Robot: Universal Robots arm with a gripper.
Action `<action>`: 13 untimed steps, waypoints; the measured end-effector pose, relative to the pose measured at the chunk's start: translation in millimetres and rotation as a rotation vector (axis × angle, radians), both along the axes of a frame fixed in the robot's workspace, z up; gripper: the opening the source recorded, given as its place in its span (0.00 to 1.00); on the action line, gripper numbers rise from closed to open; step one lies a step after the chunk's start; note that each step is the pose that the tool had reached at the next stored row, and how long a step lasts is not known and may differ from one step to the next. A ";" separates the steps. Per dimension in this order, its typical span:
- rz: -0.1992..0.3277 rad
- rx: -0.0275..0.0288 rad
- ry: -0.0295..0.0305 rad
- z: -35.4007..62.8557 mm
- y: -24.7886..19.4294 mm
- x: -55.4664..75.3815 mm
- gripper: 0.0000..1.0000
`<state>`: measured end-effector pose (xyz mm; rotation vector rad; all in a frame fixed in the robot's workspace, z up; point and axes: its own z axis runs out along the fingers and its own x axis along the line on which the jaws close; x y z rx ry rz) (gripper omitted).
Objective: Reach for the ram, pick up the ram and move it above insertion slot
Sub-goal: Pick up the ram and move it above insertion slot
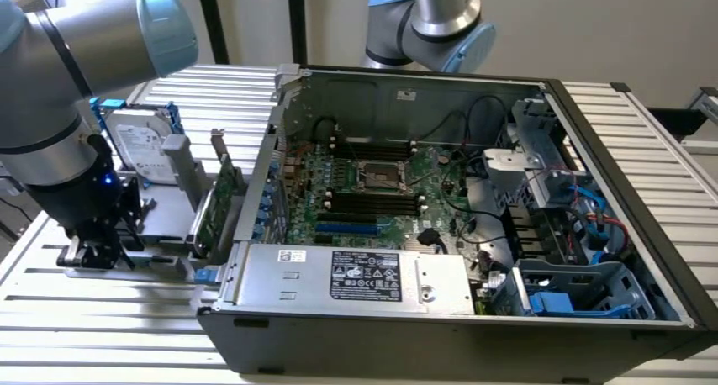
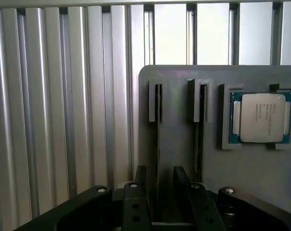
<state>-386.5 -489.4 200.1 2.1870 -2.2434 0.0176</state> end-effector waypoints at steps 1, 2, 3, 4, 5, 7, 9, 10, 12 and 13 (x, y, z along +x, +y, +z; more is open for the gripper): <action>0.000 0.0000 0.0001 -0.6 0.0 -0.1 0.36; 0.000 0.0002 0.0000 -1.1 0.0 -0.2 0.36; 0.000 0.0004 0.0002 -1.4 0.0 -0.2 0.36; 0.000 0.0004 0.0002 -1.5 0.0 -0.3 0.36; 0.000 0.0006 0.0001 -1.8 0.0 -0.5 0.36; 0.000 0.0008 0.0002 -2.0 0.0 -1.1 0.36; 0.000 0.0008 0.0002 -2.2 0.0 -1.7 0.36; 0.000 0.0010 0.0001 -2.3 0.0 -1.8 0.36; 0.000 0.0010 0.0001 -2.5 0.0 -1.8 0.36; 0.000 0.0009 0.0002 -2.6 0.0 -1.9 0.35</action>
